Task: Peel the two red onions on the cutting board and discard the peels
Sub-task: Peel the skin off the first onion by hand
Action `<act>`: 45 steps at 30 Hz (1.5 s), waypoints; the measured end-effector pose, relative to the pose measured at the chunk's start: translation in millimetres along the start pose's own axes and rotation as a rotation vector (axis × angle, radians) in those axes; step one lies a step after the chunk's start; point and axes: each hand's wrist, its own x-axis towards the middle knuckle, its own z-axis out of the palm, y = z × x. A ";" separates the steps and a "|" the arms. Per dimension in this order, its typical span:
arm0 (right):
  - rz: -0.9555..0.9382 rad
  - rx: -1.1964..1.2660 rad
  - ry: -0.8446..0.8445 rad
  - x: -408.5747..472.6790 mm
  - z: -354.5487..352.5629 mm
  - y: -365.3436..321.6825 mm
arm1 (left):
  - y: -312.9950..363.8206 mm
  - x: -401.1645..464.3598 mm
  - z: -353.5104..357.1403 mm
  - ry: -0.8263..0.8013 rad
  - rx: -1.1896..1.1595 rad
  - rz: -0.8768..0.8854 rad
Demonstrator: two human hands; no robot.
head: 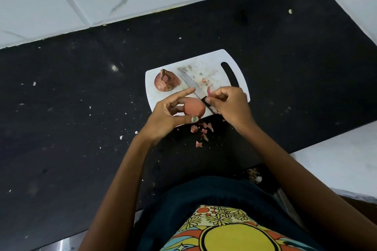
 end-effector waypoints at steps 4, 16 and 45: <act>0.009 -0.358 -0.289 -4.8 -9.0 9.4 | 0.5 0.1 0.1 0.033 -0.120 -0.014; -0.181 0.041 -0.170 -17.2 -12.2 -28.3 | -1.8 0.3 2.9 0.001 -0.318 -0.068; 0.053 0.442 -0.077 -15.5 -19.7 -14.8 | 6.3 -7.6 15.3 0.027 -0.366 -0.107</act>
